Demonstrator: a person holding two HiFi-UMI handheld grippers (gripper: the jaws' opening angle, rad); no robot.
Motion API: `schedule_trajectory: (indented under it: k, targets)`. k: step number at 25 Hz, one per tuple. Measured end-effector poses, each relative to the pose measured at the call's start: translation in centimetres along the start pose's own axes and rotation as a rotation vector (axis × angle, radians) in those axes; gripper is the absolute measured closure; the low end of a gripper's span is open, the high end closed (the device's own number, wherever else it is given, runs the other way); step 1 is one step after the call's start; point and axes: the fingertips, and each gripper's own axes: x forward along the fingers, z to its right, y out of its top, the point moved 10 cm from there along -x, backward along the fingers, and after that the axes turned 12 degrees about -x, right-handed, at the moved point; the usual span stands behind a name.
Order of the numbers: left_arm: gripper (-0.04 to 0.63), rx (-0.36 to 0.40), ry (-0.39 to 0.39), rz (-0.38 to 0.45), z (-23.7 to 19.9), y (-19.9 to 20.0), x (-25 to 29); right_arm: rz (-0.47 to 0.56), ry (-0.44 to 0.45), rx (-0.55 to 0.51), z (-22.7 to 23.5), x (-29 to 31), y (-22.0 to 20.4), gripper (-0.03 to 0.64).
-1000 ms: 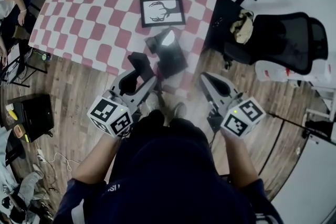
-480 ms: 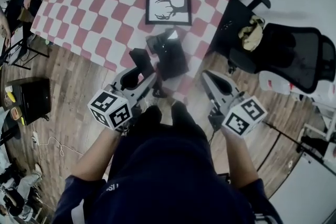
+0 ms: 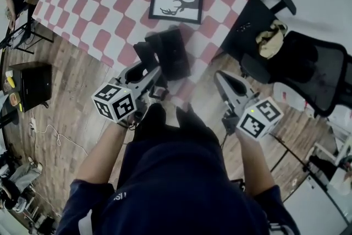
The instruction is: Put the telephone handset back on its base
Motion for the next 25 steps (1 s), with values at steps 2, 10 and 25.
schedule_trajectory:
  k: [2, 10, 25]
  targets:
    - [0.374, -0.008, 0.019, -0.002, -0.4, -0.2, 0.7, -0.011, 0.011, -0.001, 0.8, -0.1, -0.1, 0.6]
    - [0.374, -0.055, 0.1, -0.032, -1.8, -1.2, 2.3, -0.052, 0.053, 0.003, 2.8, 0.2, -0.8, 0.6]
    - [0.374, -0.147, 0.161, -0.034, -3.0, -2.7, 4.0, -0.098, 0.087, -0.004, 4.5, 0.8, -1.6, 0.6]
